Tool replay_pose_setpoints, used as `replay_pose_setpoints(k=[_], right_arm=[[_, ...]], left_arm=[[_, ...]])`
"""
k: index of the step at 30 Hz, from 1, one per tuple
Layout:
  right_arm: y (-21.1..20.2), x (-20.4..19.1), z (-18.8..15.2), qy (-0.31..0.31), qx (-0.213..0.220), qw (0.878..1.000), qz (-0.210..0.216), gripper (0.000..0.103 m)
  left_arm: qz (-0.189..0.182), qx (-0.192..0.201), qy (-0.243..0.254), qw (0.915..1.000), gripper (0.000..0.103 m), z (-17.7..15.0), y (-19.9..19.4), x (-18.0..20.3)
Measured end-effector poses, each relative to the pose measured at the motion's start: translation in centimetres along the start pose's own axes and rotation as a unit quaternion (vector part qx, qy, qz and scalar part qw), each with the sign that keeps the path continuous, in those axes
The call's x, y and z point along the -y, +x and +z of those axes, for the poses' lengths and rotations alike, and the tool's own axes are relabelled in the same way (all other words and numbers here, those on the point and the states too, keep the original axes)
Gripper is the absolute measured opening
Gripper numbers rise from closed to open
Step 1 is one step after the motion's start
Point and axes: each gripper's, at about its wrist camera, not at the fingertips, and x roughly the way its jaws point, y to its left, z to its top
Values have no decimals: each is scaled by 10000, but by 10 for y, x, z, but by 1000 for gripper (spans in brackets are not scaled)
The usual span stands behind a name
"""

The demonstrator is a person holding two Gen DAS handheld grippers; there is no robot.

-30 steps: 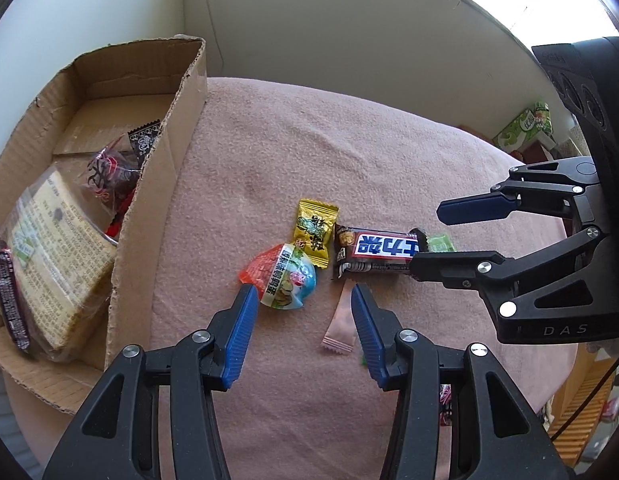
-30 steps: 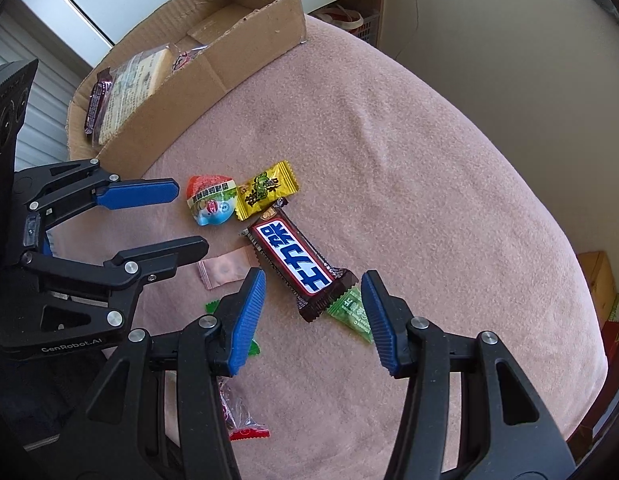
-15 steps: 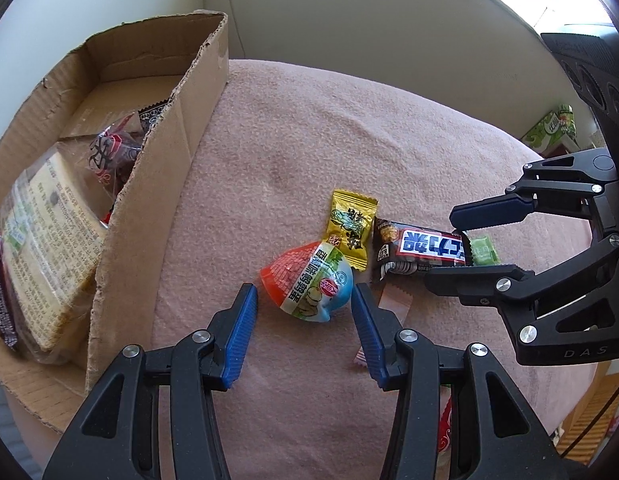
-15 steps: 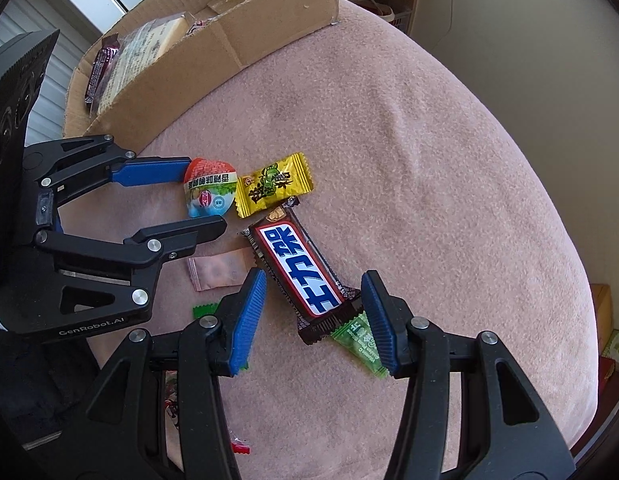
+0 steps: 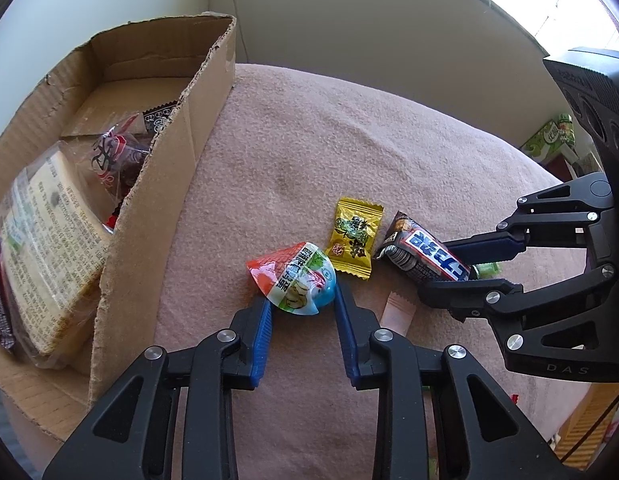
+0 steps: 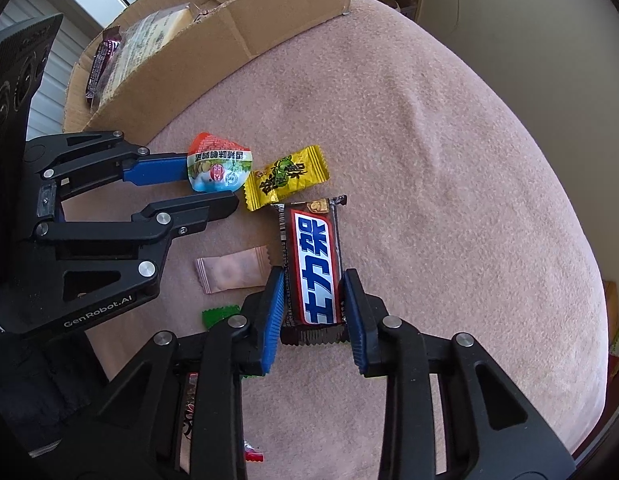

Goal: Organize snacks
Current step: 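Grasp the blue-wrapped chocolate bar with the right gripper while the left grasps the round candy, then carry the chocolate bar and round candy into the box and open both grippers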

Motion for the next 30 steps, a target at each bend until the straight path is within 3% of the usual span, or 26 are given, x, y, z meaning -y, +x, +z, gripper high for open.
replay_pose_setpoints(k=[13,22,30], right_arm=[[-34,12,-24,356,245,9991,-29,30],[-65,3,-5,520,514,9973,-76,30],[-88,-13,33,604,699,9957,-59,30]], left_arm=[[-254,238,-33,9994,28,-2,-40,-11],[-381,454,-68,9982,28,18,-79,-36],[-276,584,-139,9978,28,33,-96,-71]])
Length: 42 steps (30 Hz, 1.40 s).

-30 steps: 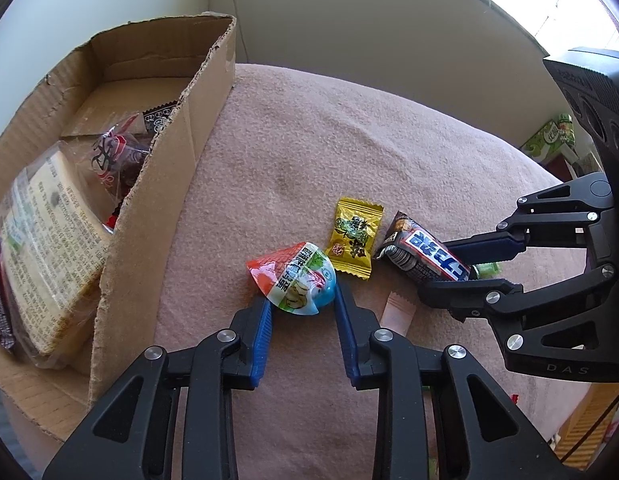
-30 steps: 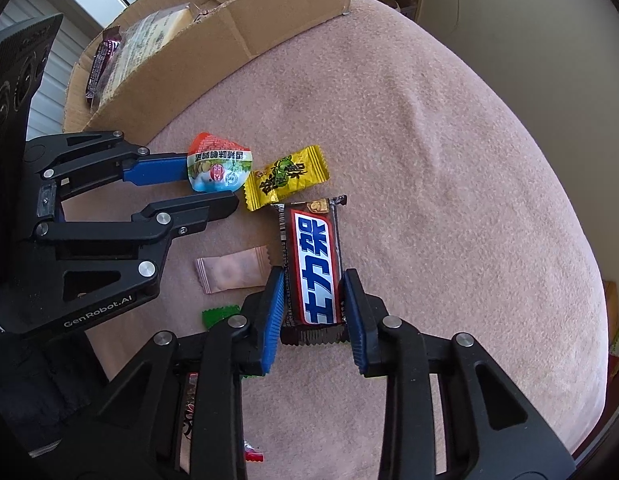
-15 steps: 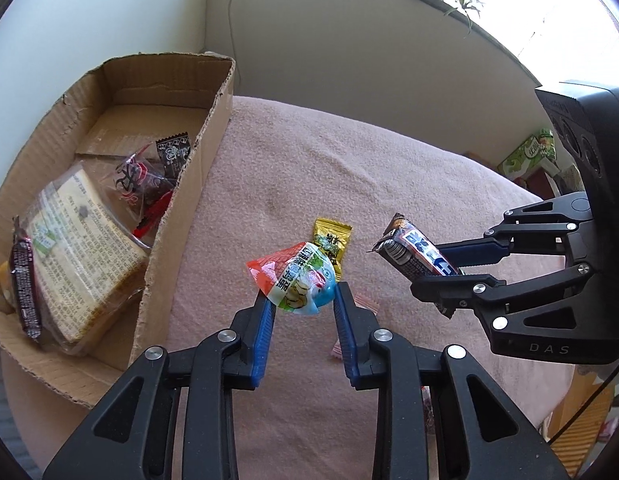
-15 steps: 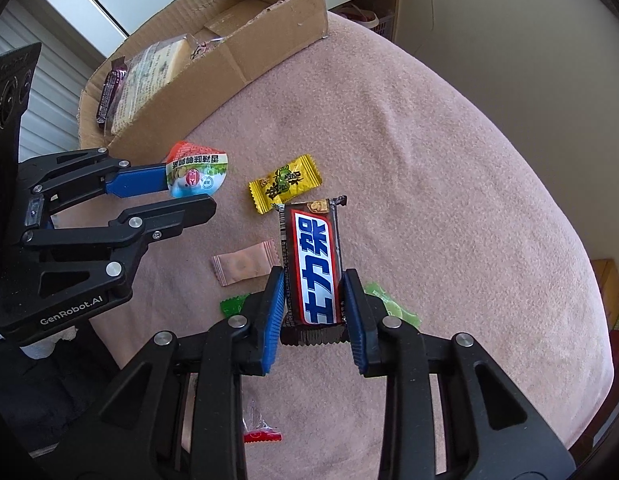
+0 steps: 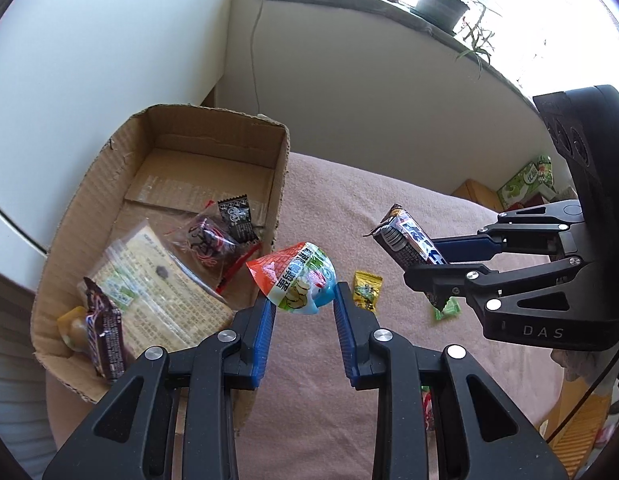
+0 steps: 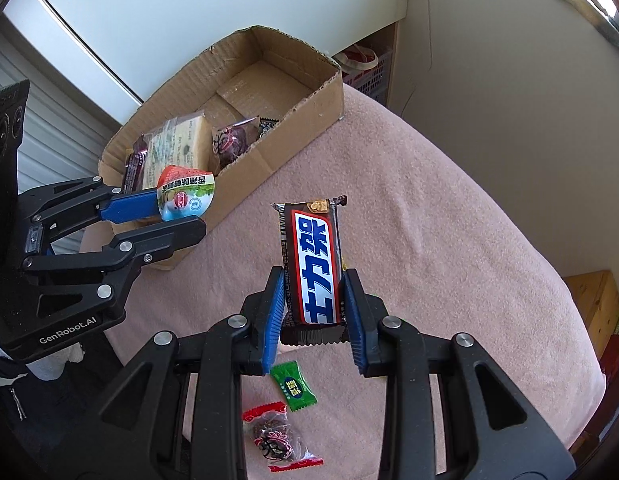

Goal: Organize snacks
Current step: 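Carry the chocolate bar and round candy into the box and open both grippers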

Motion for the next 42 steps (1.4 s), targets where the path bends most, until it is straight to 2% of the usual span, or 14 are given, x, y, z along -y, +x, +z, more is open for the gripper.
replay_pose_setpoints(k=[18,42], right_arm=[[27,-49,77,-239,5,9997,83,30],[47,-70,106,-307,-15,9994,133,30]], left_arm=[[461,275,-449,9975,28,20,-16,-77],[661,265,-530,9960,30,30,-8,-92]])
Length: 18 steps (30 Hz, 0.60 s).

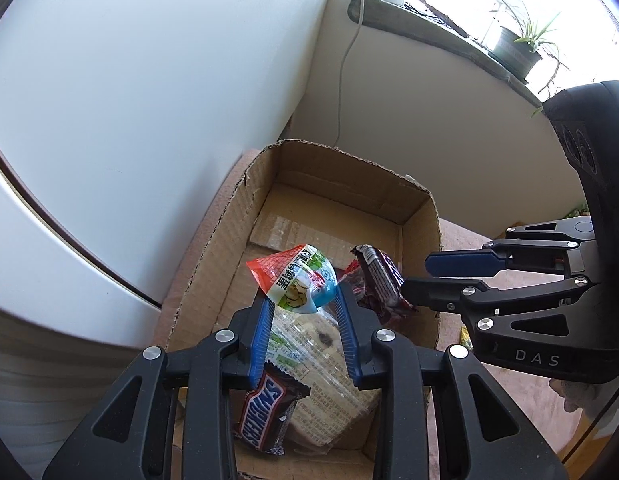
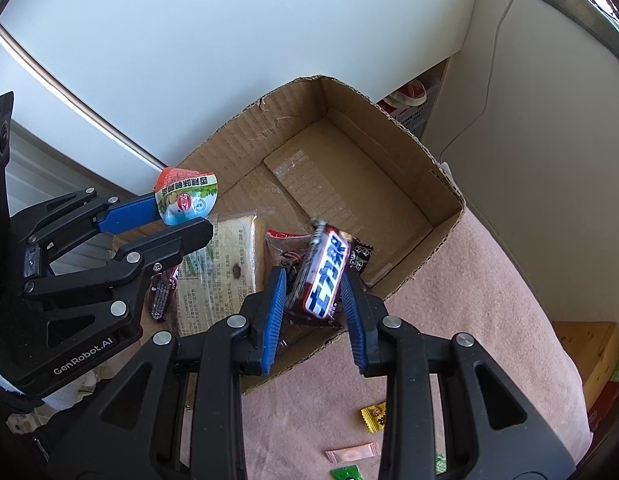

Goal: Organize snacks
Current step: 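Carry the chocolate bar and round candy into the box and open both grippers, then withdraw both grippers from the box back over the remaining candies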

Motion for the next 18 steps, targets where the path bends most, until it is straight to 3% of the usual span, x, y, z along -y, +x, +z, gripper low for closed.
replay_pose_setpoints(k=[6,18], right_arm=[[-5,0,-2,4,39,10000,-13,30],[-39,18,-29,183,205,9995,-127,31]], left_arm=[[50,30,8,10000,37,0,-1,-2],[-65,97,118,9999,37,-7,-16,11]])
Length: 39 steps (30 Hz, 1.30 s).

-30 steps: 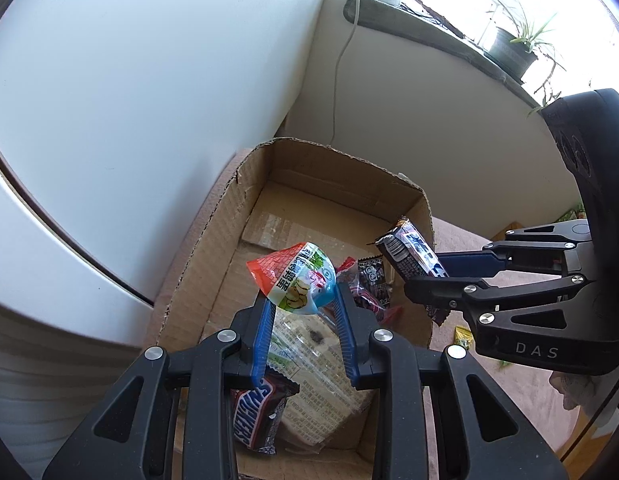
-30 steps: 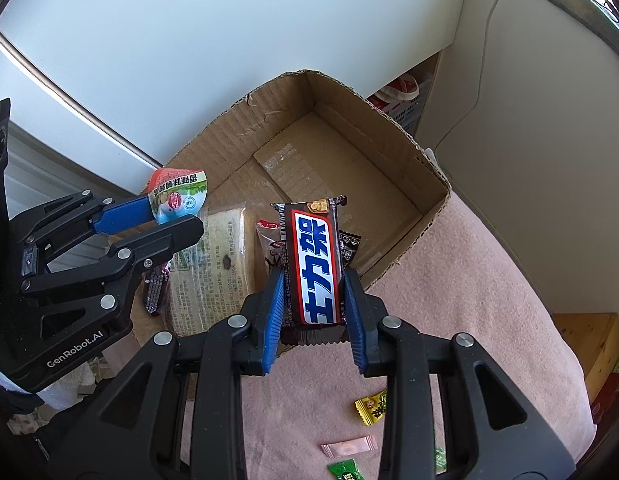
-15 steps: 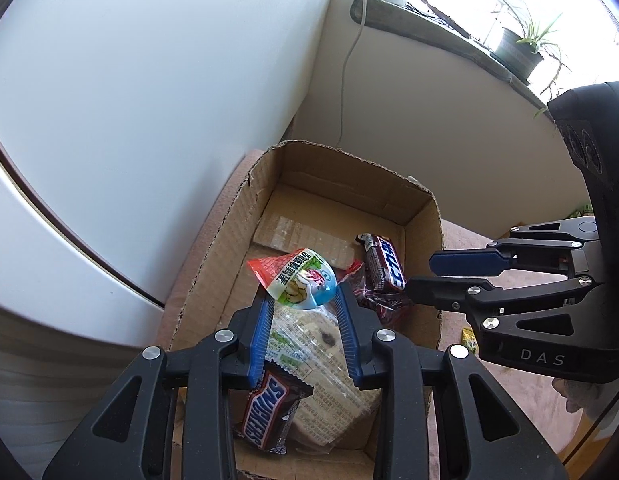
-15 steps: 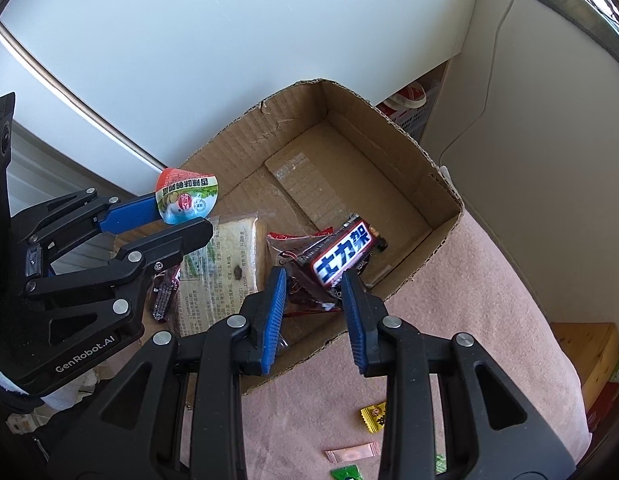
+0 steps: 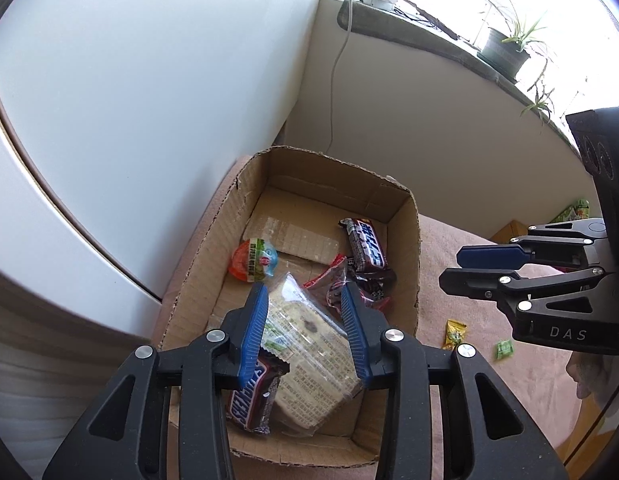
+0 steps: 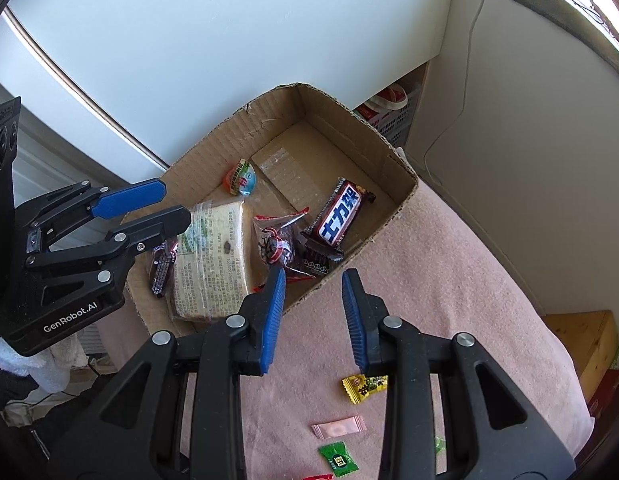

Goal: Organize snacks
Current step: 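Withdraw both grippers from the box back over the remaining candies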

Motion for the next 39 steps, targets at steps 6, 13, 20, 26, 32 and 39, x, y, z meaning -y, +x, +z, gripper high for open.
replay_pose_setpoints(k=[6,13,20,26,32,39], right_arm=[[-27,29,-34,377,137,9991,-114,35],[-49,70,-87,823,109,9957,-419,35],[-51,93,-129,993,-176,9920,-754,35],[-37,95,-159,728,-539,9911,-974,35],[-16,95,-172,386,-828,9918,-897,35],[7,87,-170,-112,-1029,9910,-850,35]], left_arm=[[-234,-12,201,9995,37,-9,-7,24],[-531,-154,506,9972,37,-22,-7,62],[-821,-406,791,9926,37,-42,1,97],[-966,-811,1029,9867,36,-66,21,127],[-1056,-1286,1098,9799,32,-89,46,147],[-1077,-1645,1343,9712,32,-102,69,170]])
